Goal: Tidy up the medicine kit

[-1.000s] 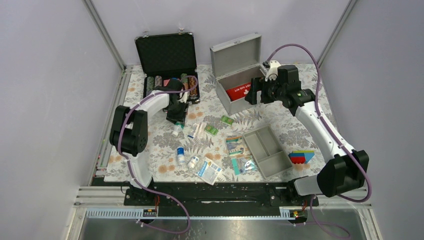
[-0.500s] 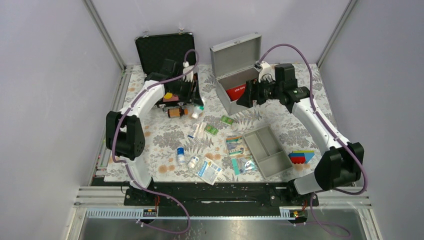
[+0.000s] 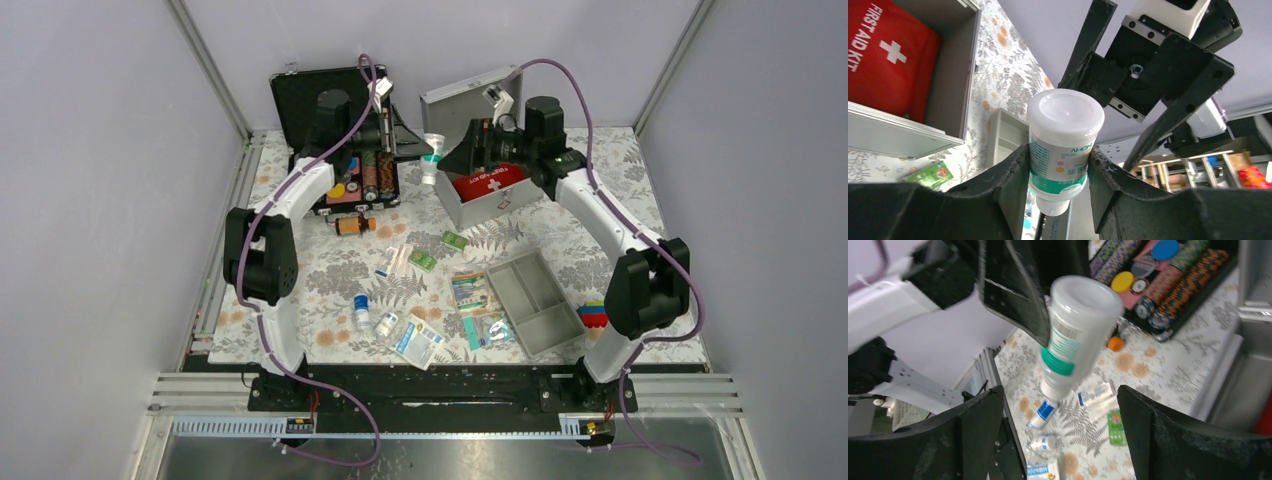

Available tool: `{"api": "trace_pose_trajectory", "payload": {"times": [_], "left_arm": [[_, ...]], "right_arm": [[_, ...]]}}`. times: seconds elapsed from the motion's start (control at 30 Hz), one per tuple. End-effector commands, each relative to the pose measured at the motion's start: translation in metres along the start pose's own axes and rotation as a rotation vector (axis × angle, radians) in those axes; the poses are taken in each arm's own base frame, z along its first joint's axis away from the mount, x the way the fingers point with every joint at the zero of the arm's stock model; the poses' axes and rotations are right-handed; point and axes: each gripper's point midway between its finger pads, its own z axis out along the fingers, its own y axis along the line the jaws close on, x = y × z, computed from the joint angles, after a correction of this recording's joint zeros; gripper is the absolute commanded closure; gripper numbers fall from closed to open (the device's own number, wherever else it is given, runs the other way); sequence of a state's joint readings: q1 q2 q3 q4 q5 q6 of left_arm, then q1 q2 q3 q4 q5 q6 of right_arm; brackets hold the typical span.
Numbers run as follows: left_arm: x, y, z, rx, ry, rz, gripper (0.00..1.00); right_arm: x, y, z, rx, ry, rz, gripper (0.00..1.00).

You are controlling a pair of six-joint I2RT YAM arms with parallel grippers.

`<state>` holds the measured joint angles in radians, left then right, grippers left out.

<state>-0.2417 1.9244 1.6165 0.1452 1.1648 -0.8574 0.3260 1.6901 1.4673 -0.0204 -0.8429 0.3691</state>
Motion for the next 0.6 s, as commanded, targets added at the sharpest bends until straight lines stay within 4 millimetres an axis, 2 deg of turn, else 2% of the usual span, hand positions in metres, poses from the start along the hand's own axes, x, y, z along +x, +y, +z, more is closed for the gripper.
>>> {"api": "trace_pose_trajectory", "payload": {"times": [0.0, 0.13, 0.33, 0.43, 0.57], "left_arm": [[-0.010, -0.032, -0.006, 0.131, 0.009, 0.021, 0.89], [-0.009, -0.034, -0.007, 0.136, 0.007, 0.027, 0.90], [-0.008, -0.036, -0.008, 0.138, 0.007, 0.036, 0.92], [-0.009, -0.037, -0.008, 0.142, 0.007, 0.040, 0.93], [-0.008, -0.038, -0.008, 0.144, 0.007, 0.042, 0.94]], "right_arm": [[-0.033, 0.039, 0.020, -0.107, -0.072, -0.028, 0.09], [-0.038, 0.035, 0.033, -0.070, -0.088, -0.013, 0.16], [-0.042, 0.015, 0.040, 0.026, -0.110, 0.005, 0.27], [-0.043, 0.013, 0.043, 0.036, -0.113, 0.001, 0.32], [-0.041, 0.014, 0.046, 0.027, -0.105, -0.005, 0.46]]}}
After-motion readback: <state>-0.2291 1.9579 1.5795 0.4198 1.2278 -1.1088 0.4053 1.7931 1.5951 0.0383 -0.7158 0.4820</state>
